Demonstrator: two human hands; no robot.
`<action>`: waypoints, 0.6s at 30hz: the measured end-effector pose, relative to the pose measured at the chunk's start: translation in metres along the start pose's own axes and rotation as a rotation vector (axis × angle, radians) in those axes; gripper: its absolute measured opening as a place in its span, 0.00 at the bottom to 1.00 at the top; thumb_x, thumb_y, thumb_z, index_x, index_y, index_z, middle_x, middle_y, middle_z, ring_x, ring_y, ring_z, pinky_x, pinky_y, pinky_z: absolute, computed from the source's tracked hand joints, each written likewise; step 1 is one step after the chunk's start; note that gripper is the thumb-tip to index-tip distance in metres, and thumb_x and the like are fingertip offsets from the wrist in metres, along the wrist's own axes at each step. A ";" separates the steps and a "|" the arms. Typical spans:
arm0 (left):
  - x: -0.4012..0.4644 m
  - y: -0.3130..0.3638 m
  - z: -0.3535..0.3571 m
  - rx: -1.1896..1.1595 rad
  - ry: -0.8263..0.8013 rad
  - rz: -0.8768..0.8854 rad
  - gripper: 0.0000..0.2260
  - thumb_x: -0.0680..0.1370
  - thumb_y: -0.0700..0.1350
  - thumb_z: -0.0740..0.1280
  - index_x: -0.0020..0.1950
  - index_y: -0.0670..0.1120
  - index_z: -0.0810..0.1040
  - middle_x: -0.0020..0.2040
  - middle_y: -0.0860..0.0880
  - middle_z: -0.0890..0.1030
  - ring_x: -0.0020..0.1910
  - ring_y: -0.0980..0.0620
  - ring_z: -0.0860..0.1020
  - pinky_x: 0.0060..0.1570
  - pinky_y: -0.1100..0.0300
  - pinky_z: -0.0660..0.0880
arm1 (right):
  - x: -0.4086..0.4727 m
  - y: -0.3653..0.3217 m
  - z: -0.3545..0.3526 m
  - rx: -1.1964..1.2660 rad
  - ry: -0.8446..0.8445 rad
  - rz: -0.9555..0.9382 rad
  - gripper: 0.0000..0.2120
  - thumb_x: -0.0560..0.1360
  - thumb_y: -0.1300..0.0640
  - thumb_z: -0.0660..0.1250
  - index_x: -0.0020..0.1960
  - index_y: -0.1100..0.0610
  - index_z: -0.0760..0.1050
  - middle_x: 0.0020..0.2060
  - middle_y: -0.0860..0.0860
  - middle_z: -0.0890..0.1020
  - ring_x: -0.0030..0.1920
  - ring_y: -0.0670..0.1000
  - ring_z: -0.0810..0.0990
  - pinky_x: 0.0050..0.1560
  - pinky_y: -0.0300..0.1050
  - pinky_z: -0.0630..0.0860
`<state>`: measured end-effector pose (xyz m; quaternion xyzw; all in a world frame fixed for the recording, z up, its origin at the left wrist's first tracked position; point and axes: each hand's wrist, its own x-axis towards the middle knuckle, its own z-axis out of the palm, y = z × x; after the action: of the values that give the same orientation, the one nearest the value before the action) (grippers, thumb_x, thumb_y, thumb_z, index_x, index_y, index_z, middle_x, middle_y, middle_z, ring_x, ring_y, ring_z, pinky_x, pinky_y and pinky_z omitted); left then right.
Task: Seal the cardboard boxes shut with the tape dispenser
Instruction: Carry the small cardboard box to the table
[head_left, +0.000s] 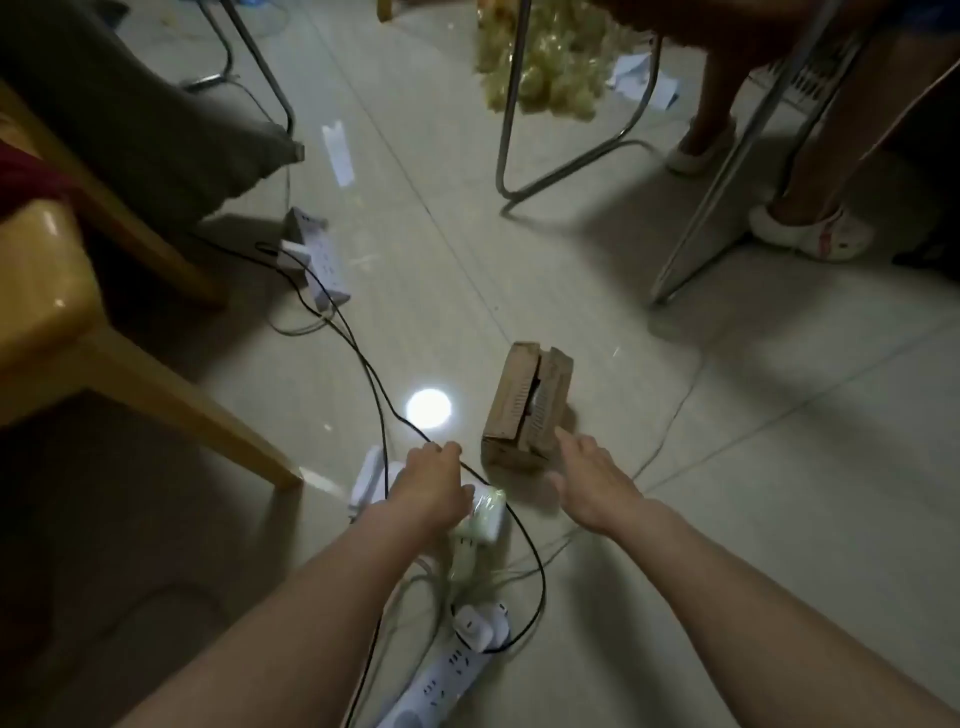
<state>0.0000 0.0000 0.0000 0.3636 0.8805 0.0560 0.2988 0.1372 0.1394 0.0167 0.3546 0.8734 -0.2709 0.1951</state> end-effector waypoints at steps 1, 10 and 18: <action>0.009 -0.002 0.008 -0.040 -0.012 -0.017 0.26 0.79 0.51 0.65 0.74 0.47 0.62 0.70 0.44 0.67 0.69 0.44 0.65 0.63 0.52 0.67 | 0.011 0.001 0.010 0.056 0.017 0.022 0.30 0.81 0.51 0.57 0.78 0.54 0.46 0.73 0.56 0.59 0.71 0.59 0.62 0.69 0.55 0.64; 0.064 0.017 0.041 -0.693 0.018 0.078 0.40 0.60 0.51 0.76 0.70 0.51 0.64 0.60 0.54 0.74 0.62 0.49 0.74 0.53 0.59 0.74 | 0.078 0.009 0.046 0.575 0.114 0.139 0.20 0.78 0.66 0.56 0.70 0.60 0.64 0.67 0.57 0.73 0.67 0.57 0.71 0.65 0.45 0.67; 0.062 0.040 0.036 -0.622 0.307 0.070 0.51 0.58 0.51 0.82 0.74 0.51 0.55 0.64 0.48 0.63 0.64 0.50 0.63 0.61 0.57 0.68 | 0.058 0.000 0.030 0.658 0.173 0.072 0.20 0.76 0.71 0.54 0.67 0.61 0.64 0.64 0.56 0.73 0.60 0.51 0.72 0.60 0.40 0.70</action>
<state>0.0106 0.0665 -0.0466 0.2726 0.8428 0.3861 0.2576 0.1021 0.1506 -0.0376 0.4505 0.7396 -0.5000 0.0051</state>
